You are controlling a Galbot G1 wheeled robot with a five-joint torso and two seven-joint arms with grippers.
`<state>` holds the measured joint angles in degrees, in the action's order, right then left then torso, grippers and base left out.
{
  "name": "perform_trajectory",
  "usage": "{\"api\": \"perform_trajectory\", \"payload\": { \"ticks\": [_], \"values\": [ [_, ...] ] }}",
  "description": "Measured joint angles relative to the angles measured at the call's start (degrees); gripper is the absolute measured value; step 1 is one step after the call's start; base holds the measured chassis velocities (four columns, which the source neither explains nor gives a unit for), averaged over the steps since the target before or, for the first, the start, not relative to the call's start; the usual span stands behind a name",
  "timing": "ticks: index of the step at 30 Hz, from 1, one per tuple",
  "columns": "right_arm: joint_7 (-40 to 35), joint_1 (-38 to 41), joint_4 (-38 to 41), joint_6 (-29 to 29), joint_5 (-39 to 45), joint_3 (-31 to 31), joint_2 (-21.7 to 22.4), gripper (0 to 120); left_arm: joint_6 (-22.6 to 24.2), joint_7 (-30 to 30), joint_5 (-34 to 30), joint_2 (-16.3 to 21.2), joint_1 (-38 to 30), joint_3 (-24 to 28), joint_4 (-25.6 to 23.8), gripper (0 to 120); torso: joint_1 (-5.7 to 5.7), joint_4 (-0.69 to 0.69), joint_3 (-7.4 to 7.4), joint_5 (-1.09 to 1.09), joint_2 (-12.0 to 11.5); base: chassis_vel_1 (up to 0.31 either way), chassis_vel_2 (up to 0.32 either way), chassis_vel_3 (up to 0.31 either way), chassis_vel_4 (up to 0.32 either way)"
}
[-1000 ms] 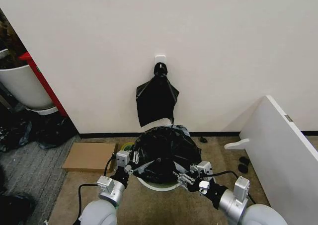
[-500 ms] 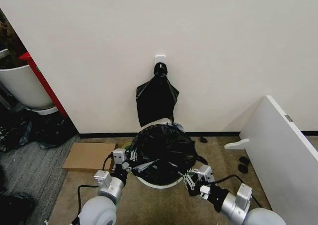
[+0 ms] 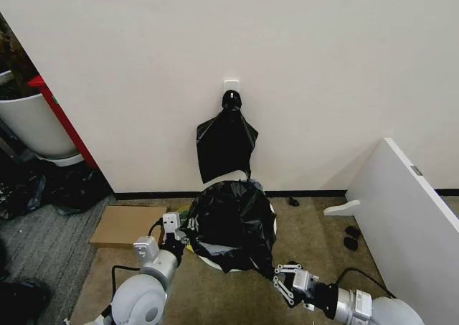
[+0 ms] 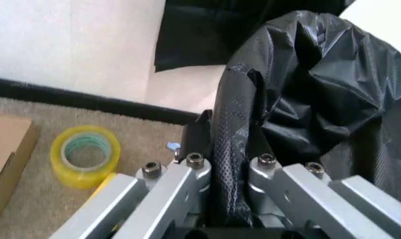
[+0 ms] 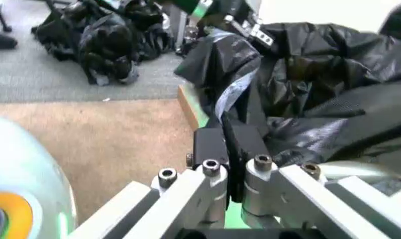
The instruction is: Place the garbage bag over the trash bin.
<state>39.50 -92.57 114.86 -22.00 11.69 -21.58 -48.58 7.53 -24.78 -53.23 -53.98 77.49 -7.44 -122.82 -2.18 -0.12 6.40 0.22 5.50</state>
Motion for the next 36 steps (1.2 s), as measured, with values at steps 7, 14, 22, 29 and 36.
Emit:
{"api": "perform_trajectory", "payload": {
  "ticks": [7,14,22,29,36],
  "values": [
    [3.71,0.76,-1.05,-7.91,-2.72,0.45,-0.83,0,1.00,-1.16,-0.80,0.19,-0.43,0.02,-0.68,4,0.00,-0.01,0.00,-0.01,0.00,0.000,0.000,0.000,0.000],
    [3.87,2.27,-1.53,-12.31,-10.89,0.54,-1.86,0,1.40,-1.43,-1.30,-0.10,-0.46,0.69,-1.50,4,0.00,0.00,0.00,-0.01,0.00,0.000,0.000,0.000,0.000],
    [1.31,6.04,-5.05,-14.04,-23.58,0.71,-4.03,0,3.03,-3.49,-5.81,-0.96,-0.22,1.22,-4.36,4,0.00,0.00,0.00,0.00,0.00,0.000,0.000,0.000,0.000],
    [-1.14,6.53,-7.36,-13.72,-29.20,-1.68,-4.29,0,3.80,-3.84,-6.67,-0.35,-0.06,0.35,-4.84,4,0.00,-0.01,0.00,0.00,0.00,0.000,0.000,0.000,0.000],
    [-2.57,6.42,-9.27,-13.52,-31.96,-3.68,-4.24,0,4.64,-4.27,-8.94,-0.35,0.08,0.21,-5.35,4,0.00,-0.01,0.00,0.00,0.00,0.000,0.000,0.000,0.000]
  ]
}}
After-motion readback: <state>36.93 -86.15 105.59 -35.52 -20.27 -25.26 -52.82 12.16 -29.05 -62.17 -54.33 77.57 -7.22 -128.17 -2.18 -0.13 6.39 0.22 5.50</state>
